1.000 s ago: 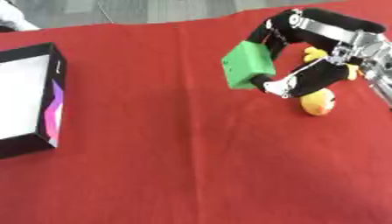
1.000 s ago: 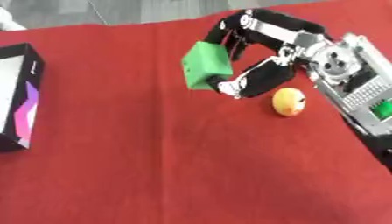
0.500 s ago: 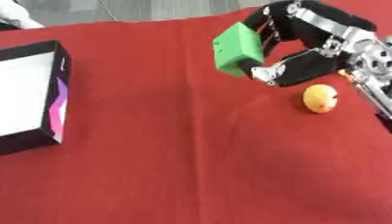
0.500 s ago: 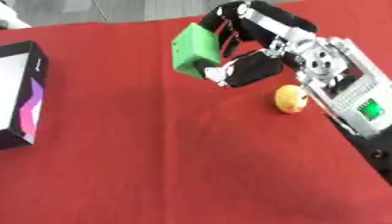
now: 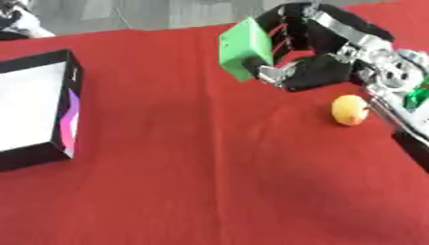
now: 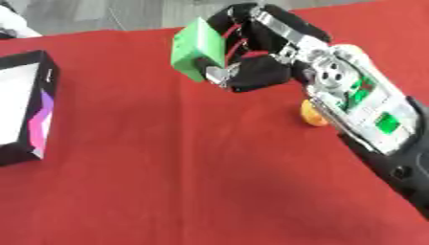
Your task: Pick up the objects with one hand, pass them to the other hand, and then place them into the box on the other side of the table.
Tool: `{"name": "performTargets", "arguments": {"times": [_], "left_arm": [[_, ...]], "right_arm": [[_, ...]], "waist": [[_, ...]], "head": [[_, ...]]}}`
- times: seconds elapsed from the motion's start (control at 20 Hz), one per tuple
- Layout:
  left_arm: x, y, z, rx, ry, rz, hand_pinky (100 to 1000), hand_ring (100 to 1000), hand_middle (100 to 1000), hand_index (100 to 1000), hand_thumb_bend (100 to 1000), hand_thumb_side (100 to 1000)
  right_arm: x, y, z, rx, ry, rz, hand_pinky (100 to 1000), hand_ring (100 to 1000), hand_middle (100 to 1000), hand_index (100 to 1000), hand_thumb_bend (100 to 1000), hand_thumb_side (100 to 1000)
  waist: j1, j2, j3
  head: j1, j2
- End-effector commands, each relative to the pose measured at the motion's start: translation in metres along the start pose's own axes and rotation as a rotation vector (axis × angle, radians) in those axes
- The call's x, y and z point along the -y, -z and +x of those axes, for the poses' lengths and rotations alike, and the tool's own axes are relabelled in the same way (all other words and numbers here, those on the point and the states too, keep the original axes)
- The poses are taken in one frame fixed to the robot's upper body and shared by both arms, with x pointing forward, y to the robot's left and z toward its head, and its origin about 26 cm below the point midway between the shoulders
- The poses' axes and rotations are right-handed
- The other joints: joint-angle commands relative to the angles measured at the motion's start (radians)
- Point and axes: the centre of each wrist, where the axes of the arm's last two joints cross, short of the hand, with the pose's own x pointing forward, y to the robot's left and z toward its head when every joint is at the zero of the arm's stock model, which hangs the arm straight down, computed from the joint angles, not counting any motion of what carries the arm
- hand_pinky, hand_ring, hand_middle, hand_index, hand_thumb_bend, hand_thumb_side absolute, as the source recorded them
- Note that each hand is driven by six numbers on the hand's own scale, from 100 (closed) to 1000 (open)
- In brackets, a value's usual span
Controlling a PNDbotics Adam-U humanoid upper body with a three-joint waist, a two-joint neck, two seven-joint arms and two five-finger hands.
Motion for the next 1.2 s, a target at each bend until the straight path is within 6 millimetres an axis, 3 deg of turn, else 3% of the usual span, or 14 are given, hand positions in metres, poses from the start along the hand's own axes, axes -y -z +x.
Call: {"name": "performTargets", "arguments": {"times": [0.05, 0.6, 1.0, 1.2], "left_arm": [[-0.002, 0.012, 0.012, 0.007, 0.096, -0.108, 806, 849, 844, 806, 100, 591], [0.026, 0.052, 0.038, 0.043, 0.178, -0.322, 818, 855, 852, 843, 100, 579], [0.037, 0.061, 0.039, 0.034, 0.143, -0.417, 830, 865, 862, 853, 100, 594], [0.039, 0.061, 0.036, 0.032, 0.092, -0.460, 833, 868, 862, 848, 100, 666]], "right_arm": [[-0.002, 0.001, 0.009, 0.037, 0.000, -0.002, 575, 617, 482, 561, 100, 153], [-0.013, 0.004, 0.011, 0.110, -0.001, 0.036, 578, 615, 481, 559, 100, 115], [-0.016, 0.005, 0.013, 0.156, -0.024, 0.065, 581, 614, 482, 559, 100, 100], [-0.016, 0.005, 0.013, 0.158, -0.029, 0.073, 581, 614, 482, 560, 100, 100]], "waist": [[0.014, -0.036, 0.003], [0.027, -0.046, 0.017], [0.028, -0.045, 0.014], [0.027, -0.042, 0.012]], "head": [[-0.010, 0.005], [-0.028, 0.013], [-0.027, 0.007], [-0.029, 0.003]]}}
